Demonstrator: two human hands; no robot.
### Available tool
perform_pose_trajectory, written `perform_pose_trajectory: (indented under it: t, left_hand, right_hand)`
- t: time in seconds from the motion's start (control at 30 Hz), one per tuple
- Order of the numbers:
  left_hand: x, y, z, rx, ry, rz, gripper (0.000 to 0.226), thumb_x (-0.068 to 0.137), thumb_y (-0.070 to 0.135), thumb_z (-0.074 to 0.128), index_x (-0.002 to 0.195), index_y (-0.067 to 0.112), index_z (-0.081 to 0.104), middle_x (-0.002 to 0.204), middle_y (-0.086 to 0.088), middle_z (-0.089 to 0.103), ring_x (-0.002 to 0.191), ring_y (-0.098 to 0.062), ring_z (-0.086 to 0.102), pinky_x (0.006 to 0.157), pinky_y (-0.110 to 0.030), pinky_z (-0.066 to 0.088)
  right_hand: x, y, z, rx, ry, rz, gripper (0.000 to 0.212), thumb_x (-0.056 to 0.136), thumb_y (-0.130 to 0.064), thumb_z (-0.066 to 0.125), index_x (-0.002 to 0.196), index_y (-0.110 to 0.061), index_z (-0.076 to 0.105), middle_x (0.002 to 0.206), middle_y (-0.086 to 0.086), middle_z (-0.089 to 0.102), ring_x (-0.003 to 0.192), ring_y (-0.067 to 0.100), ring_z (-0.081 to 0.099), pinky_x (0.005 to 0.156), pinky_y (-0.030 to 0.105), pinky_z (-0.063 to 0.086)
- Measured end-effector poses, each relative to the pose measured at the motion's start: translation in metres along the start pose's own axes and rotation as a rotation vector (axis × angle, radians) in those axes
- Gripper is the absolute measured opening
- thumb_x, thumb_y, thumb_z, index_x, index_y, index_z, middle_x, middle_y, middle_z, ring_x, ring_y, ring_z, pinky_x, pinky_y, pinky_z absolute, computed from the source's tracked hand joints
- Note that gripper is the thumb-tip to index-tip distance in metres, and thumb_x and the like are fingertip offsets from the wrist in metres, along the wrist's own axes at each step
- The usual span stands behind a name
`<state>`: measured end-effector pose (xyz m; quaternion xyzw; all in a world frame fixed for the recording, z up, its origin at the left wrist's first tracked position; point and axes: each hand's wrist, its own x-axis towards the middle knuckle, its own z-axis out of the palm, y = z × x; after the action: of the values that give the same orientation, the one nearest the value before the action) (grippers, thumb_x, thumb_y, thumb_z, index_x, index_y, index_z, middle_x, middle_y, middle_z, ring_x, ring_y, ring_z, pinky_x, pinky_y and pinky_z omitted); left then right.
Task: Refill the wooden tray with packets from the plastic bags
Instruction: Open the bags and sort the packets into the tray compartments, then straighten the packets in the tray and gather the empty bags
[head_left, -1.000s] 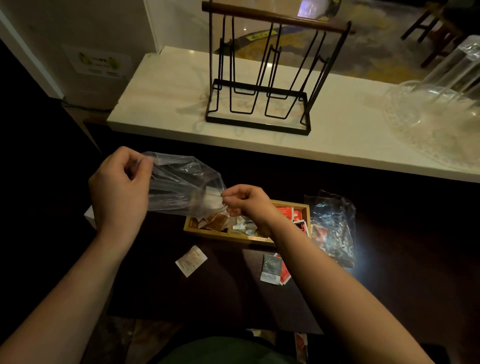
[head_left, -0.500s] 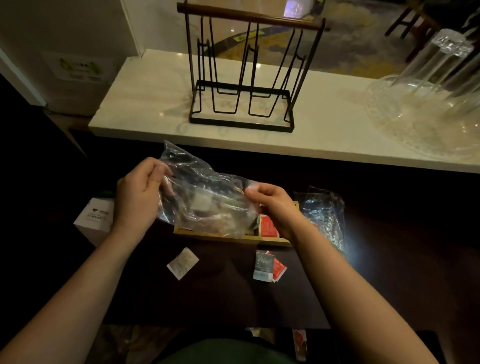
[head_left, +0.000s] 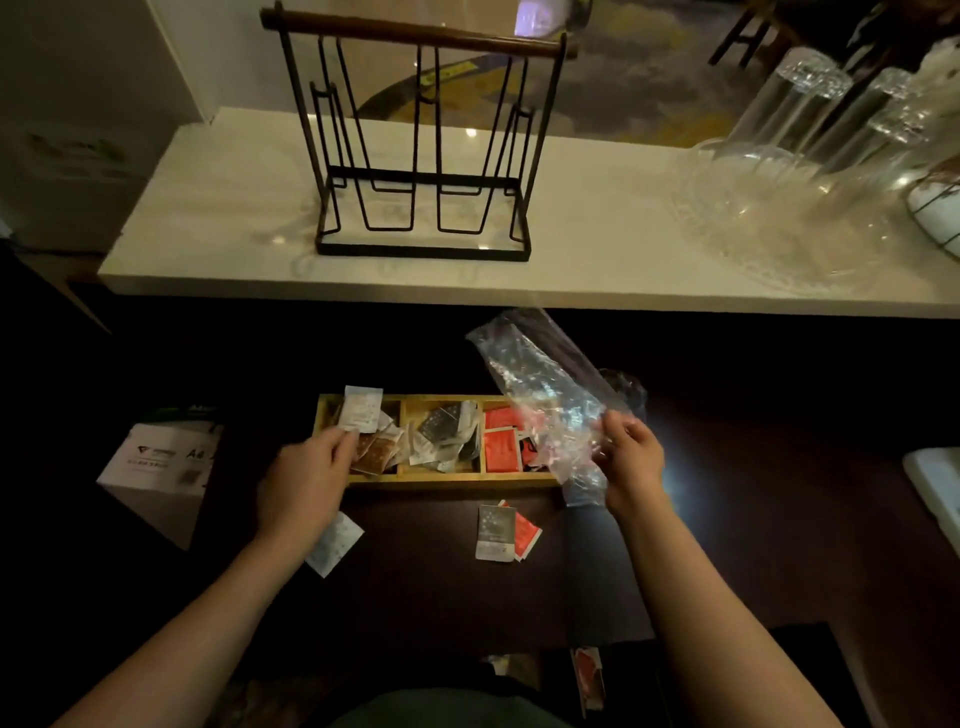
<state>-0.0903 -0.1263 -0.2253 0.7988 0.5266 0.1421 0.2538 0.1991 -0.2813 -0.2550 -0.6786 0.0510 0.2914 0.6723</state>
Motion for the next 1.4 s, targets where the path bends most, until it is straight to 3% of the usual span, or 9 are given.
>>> perform_pose_trajectory:
  t: [0.1, 0.17, 0.3, 0.4, 0.5, 0.97, 1.2, 1.3, 1.4]
  left_hand:
    - [-0.021, -0.021, 0.021, 0.194, -0.011, 0.015, 0.025, 0.096, 0.036, 0.046, 0.075, 0.025, 0.054, 0.062, 0.006, 0.055, 0.053, -0.013, 0.054, 0.044, -0.025, 0.034]
    - [-0.033, -0.034, 0.034, 0.328, -0.069, 0.019, 0.02, 0.092, 0.041, 0.05, 0.096, 0.022, 0.059, 0.088, 0.003, 0.061, 0.078, -0.017, 0.06, 0.053, -0.03, 0.046]
    - [-0.045, -0.056, 0.053, 0.547, -0.289, -0.06, 0.053, 0.085, 0.051, 0.056, 0.126, 0.019, 0.047, 0.125, -0.005, 0.047, 0.112, -0.022, 0.049, 0.073, -0.031, 0.052]
    - [-0.047, -0.06, 0.056, 0.583, -0.303, -0.041, 0.061, 0.083, 0.05, 0.06, 0.132, 0.02, 0.042, 0.129, -0.005, 0.043, 0.116, -0.022, 0.045, 0.076, -0.03, 0.053]
    - [-0.045, -0.057, 0.058, 0.574, -0.307, -0.043, 0.058, 0.085, 0.042, 0.059, 0.135, 0.018, 0.04, 0.132, -0.005, 0.042, 0.119, -0.023, 0.044, 0.08, -0.03, 0.053]
    - [-0.033, -0.062, 0.054, 0.5, -0.356, -0.084, 0.044, 0.084, 0.018, 0.059, 0.125, 0.021, 0.046, 0.126, -0.003, 0.051, 0.114, -0.021, 0.051, 0.084, -0.031, 0.052]
    - [-0.024, -0.077, 0.043, -0.197, -0.297, -0.416, 0.024, 0.085, 0.013, 0.067, 0.108, 0.013, 0.058, 0.106, -0.01, 0.063, 0.089, -0.021, 0.06, 0.071, -0.035, 0.051]
    - [-0.022, -0.07, 0.027, -0.673, -0.334, -0.566, 0.025, 0.084, 0.013, 0.068, 0.108, 0.007, 0.062, 0.099, -0.014, 0.073, 0.09, -0.028, 0.069, 0.08, -0.044, 0.056]
    - [-0.014, -0.055, 0.012, -0.796, -0.419, -0.556, 0.016, 0.097, 0.026, 0.049, 0.108, 0.018, 0.057, 0.095, -0.004, 0.077, 0.075, -0.021, 0.071, 0.046, -0.029, 0.05]
  right_hand:
    - [0.011, 0.01, -0.023, -0.01, 0.16, 0.031, 0.019, 0.09, -0.009, 0.059, 0.071, -0.015, 0.055, 0.066, 0.002, 0.058, 0.046, 0.007, 0.048, 0.037, 0.015, 0.037]
    - [0.019, 0.017, -0.036, -0.006, 0.26, 0.041, 0.021, 0.087, -0.004, 0.057, 0.069, -0.013, 0.054, 0.061, 0.004, 0.052, 0.036, 0.003, 0.043, 0.031, 0.012, 0.031]
    - [0.027, 0.03, -0.047, -0.183, 0.389, 0.056, 0.013, 0.083, -0.003, 0.064, 0.092, -0.008, 0.055, 0.074, 0.01, 0.058, 0.049, 0.018, 0.054, 0.042, 0.025, 0.049]
    - [0.029, 0.035, -0.051, -0.42, 0.421, 0.02, 0.032, 0.081, -0.011, 0.07, 0.108, -0.008, 0.053, 0.1, 0.016, 0.064, 0.081, 0.03, 0.063, 0.075, 0.04, 0.054]
    - [0.028, 0.035, -0.052, -0.65, 0.387, -0.033, 0.041, 0.082, -0.018, 0.069, 0.117, -0.007, 0.05, 0.116, 0.017, 0.062, 0.102, 0.035, 0.06, 0.078, 0.033, 0.042]
    - [0.006, 0.021, -0.034, -1.035, 0.457, -0.457, 0.037, 0.08, -0.011, 0.069, 0.115, -0.004, 0.058, 0.123, 0.021, 0.052, 0.114, 0.039, 0.047, 0.096, 0.048, 0.038]
    - [-0.045, 0.035, 0.001, -1.049, -0.085, -1.106, 0.026, 0.075, 0.004, 0.068, 0.1, -0.004, 0.063, 0.104, 0.014, 0.062, 0.094, 0.026, 0.059, 0.079, 0.027, 0.046]
    - [-0.06, 0.063, 0.008, -1.288, -0.424, -1.006, 0.03, 0.077, -0.008, 0.07, 0.105, -0.012, 0.059, 0.109, 0.004, 0.06, 0.089, 0.02, 0.062, 0.066, 0.029, 0.055]
    - [-0.063, 0.086, 0.011, -1.467, -0.604, -0.819, 0.029, 0.088, -0.03, 0.059, 0.113, -0.016, 0.053, 0.119, 0.002, 0.051, 0.1, 0.021, 0.057, 0.071, 0.035, 0.053]
